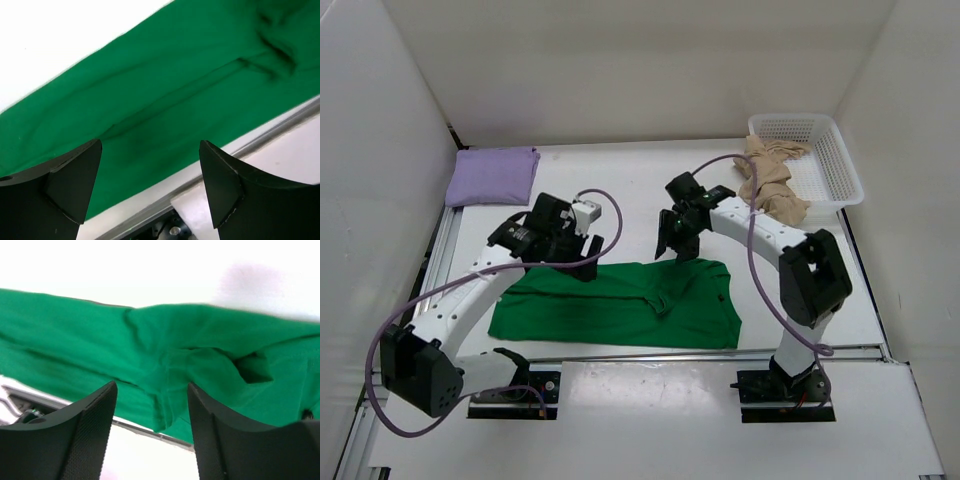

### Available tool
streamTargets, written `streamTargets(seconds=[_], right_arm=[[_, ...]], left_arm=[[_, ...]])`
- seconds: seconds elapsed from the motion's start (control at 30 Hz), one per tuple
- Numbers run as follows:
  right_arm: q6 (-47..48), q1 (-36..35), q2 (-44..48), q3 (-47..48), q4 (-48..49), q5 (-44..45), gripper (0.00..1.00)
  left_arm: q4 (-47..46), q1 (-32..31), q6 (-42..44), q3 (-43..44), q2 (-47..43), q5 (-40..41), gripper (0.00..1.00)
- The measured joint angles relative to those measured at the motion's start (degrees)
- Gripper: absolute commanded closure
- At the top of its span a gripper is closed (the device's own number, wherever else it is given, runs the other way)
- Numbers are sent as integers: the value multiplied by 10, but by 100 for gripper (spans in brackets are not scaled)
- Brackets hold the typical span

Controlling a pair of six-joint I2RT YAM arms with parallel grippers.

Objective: Fold and stack the t-shirts
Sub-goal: Fold the other side of the tshirt into a rectangle

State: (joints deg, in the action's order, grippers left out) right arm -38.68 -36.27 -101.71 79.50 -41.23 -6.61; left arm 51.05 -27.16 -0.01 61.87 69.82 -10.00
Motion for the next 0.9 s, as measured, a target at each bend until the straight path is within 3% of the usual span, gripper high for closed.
streamTargets(seconds=[0.27, 0.63, 0.77, 0.9], right_arm=[[-50, -32, -71, 7, -56, 37, 49], [-77, -32, -106, 37, -62, 83, 54], [-85, -32, -124, 43, -63, 92, 66], [-92, -32, -135, 44, -67, 103, 96]], left_arm=[[-22, 30, 0, -143, -40, 80, 10], [-36, 64, 0, -176, -89, 99, 10], [-36, 68, 0, -180, -90, 100, 8], [-38, 74, 0, -183, -90, 100, 8]])
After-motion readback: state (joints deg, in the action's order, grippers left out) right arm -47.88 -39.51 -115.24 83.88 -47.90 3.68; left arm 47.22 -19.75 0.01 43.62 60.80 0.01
